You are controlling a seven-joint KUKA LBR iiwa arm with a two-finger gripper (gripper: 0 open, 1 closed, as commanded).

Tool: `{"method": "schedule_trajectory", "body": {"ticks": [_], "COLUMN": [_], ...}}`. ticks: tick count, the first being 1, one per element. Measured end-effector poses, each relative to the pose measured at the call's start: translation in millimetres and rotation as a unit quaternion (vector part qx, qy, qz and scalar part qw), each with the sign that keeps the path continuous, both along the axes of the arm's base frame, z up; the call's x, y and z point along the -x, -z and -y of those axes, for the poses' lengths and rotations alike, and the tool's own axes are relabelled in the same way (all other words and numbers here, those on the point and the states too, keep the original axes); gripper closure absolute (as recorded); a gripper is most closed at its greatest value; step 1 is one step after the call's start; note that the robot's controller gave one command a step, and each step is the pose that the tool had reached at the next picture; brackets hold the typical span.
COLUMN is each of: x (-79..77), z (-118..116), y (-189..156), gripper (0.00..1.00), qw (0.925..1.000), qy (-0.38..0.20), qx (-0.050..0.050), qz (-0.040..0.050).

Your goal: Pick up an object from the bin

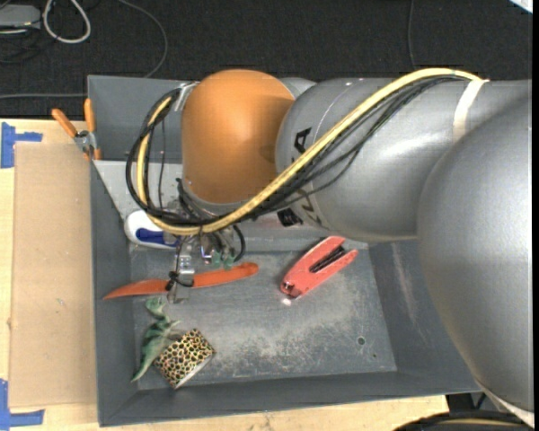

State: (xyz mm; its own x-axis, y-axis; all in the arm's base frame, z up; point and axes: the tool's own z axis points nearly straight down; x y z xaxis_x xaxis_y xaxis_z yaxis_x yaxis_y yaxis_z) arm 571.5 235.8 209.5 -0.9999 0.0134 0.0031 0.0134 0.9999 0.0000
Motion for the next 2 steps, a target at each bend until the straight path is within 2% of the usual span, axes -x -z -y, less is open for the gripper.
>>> {"method": "schedule_trajectory", "body": {"ticks": [1, 2], "x": [0.0, 10.5], "z": [0.0, 0.9], "y": [0.0, -32.0], "gripper": [0.0, 0.0], "qw": [1.0, 0.9863], "qy": [0.0, -0.165], "qx": [0.0, -0.001], "qz": [0.0, 0.0016]}}
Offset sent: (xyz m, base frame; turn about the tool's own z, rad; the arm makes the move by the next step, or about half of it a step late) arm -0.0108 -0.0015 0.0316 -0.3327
